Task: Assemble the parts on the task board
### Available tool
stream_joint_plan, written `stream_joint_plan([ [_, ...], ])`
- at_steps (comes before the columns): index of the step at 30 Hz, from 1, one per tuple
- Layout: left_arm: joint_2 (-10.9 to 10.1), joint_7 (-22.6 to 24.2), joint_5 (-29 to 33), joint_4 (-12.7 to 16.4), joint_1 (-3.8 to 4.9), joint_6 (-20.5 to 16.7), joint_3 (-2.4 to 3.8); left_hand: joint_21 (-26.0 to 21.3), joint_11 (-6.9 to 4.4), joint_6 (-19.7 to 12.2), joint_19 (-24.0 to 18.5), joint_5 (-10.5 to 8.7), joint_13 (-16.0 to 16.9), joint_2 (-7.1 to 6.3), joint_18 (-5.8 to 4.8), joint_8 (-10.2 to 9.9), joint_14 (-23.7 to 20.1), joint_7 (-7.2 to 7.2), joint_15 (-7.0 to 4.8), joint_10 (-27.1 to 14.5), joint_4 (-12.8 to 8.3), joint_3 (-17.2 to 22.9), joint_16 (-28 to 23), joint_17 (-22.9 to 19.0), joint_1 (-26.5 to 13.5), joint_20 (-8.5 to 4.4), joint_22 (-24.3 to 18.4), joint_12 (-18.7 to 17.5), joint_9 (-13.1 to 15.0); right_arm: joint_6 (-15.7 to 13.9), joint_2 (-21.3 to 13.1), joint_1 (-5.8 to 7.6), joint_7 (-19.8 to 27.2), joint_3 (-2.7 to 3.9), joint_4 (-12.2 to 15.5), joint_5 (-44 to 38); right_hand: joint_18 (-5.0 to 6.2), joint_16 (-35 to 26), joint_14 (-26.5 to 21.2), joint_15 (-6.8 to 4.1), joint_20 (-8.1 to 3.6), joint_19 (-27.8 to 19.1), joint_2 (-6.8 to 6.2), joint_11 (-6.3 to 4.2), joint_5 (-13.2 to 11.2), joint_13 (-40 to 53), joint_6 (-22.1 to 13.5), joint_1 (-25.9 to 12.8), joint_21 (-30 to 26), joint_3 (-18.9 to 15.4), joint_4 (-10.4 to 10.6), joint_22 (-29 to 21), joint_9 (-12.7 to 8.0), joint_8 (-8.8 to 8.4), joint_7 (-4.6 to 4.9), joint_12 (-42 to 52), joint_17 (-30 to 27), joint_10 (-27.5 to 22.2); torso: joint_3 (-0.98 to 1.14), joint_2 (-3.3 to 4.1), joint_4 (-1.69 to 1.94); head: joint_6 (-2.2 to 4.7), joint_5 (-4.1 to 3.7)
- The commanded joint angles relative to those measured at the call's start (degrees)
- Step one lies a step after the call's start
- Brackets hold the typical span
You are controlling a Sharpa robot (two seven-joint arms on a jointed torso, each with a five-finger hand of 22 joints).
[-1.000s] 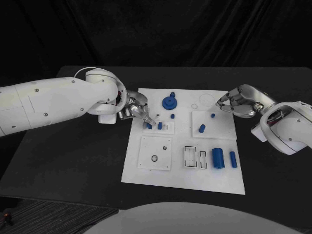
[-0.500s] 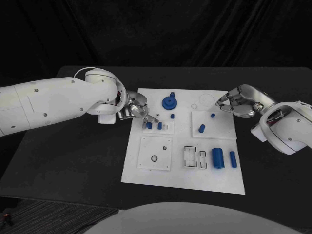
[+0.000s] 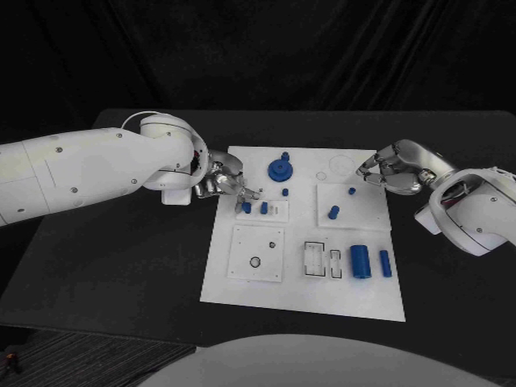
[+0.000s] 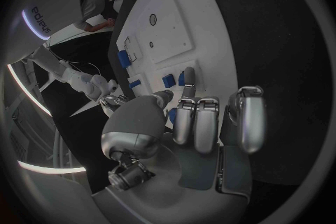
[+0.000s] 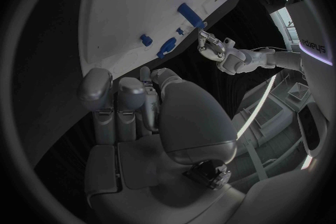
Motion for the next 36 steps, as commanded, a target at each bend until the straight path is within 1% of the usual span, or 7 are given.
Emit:
stream_joint_plan([
  [1,0.04,0.62,-0.21,0.09,-0.12,0.30,0.03,-0.18,0.13,-0.46,0.81,2.87,15.07,-0.12,1.17,0.34,5.94,0.01,0.12,6.08,-1.06,1.64,0.15,15.10,1.57,0.28,11.93,0.15,0.11,0.15,-0.03,-0.15,-0.96,0.04,0.05,-0.31,-0.12,-0.37,0.14,-0.22,-0.02,-0.18,-0.04,-0.55,0.08,-17.70,0.46,0.31,-0.15,0.29,-0.05,2.30,0.06,0.16,-0.05,-0.25,-0.12,-0.02,0.00,0.01,0.01,-0.01,-0.05],
  [6,0.08,0.61,-0.21,0.08,-0.12,0.46,0.03,-0.10,0.03,-0.39,0.85,4.06,15.07,-0.38,1.15,0.43,5.94,-0.07,0.03,6.08,-2.36,3.67,0.15,15.10,2.41,0.21,11.95,0.15,0.13,0.14,-0.03,-0.16,-0.96,0.04,0.04,-0.31,-0.12,-0.37,0.14,-0.22,-0.02,-0.18,-0.04,-0.55,0.08,-17.70,0.46,0.31,-0.15,0.29,-0.05,2.30,0.06,0.16,-0.05,-0.25,-0.12,-0.02,0.00,0.01,-0.01,-0.01,0.02],
  [9,0.09,0.61,-0.21,0.08,-0.12,0.51,0.03,0.04,-0.07,-0.32,0.92,1.92,15.07,-0.52,1.12,0.47,5.94,-0.12,-0.06,6.08,-3.54,6.77,0.15,15.10,2.62,0.12,11.99,0.15,0.09,0.16,-0.01,-0.16,-0.95,0.04,0.03,-0.31,-0.12,-0.37,0.14,-0.22,-0.02,-0.18,-0.02,-0.55,0.10,-17.68,0.46,0.32,-0.16,0.35,-0.09,2.30,0.06,0.16,-0.06,-0.23,-0.11,0.00,0.00,-0.01,-0.01,-0.01,0.00],
  [15,0.10,0.62,-0.21,0.06,-0.12,0.63,0.03,0.07,-0.12,-0.18,0.95,2.37,15.07,-2.89,1.11,0.58,5.94,-0.16,-0.17,6.08,-5.77,10.95,0.15,15.10,1.71,0.08,11.99,0.15,0.07,0.17,0.03,-0.17,-0.94,0.04,0.00,-0.31,-0.12,-0.37,0.14,-0.22,-0.02,-0.18,-0.02,-0.55,0.10,-17.68,0.46,0.32,-0.16,0.35,-0.09,2.30,0.06,0.16,-0.06,-0.23,-0.11,0.00,0.00,0.01,-0.02,-0.01,0.06],
  [22,0.12,0.62,-0.21,0.03,-0.13,0.76,0.03,0.08,-0.09,-0.15,0.95,1.63,15.07,-4.07,1.12,0.61,5.94,-0.15,-0.10,6.08,-6.32,11.55,0.15,15.10,1.00,0.05,11.99,0.15,0.08,0.19,0.06,-0.19,-0.94,0.04,-0.02,-0.31,-0.12,-0.37,0.14,-0.22,-0.02,-0.18,-0.02,-0.55,0.10,-17.68,0.46,0.32,-0.16,0.35,-0.09,2.30,0.06,0.16,-0.06,-0.23,-0.11,0.00,0.00,0.01,0.00,-0.01,0.02],
  [31,0.19,0.59,-0.21,-0.03,-0.13,1.24,0.03,0.02,0.00,0.17,0.92,-3.85,15.07,-5.26,1.12,0.71,5.94,-0.08,-0.02,6.08,-6.01,11.47,0.15,15.10,-1.35,0.12,11.97,0.15,0.01,0.20,0.06,-0.24,-0.96,0.04,-0.02,-0.31,-0.10,-0.45,0.13,-0.22,-0.03,-0.20,-0.02,-0.56,0.12,-17.73,0.44,0.34,-0.26,0.46,-0.17,2.28,0.07,0.15,-0.06,-0.29,-0.23,-0.01,0.01,0.01,0.00,-0.01,0.00],
  [36,0.24,0.56,-0.21,-0.05,-0.13,1.46,0.03,0.07,0.01,0.18,0.94,-3.92,15.07,-5.29,1.12,0.72,5.94,-0.08,-0.02,6.08,-6.01,11.45,0.15,15.10,-1.39,0.12,11.99,0.15,0.01,0.20,0.08,-0.26,-0.95,0.04,-0.03,-0.31,-0.10,-0.45,0.13,-0.22,-0.03,-0.20,-0.02,-0.56,0.12,-17.73,0.44,0.34,-0.26,0.46,-0.17,2.28,0.07,0.15,-0.06,-0.29,-0.23,-0.01,0.00,0.00,0.00,-0.01,-0.03],
])
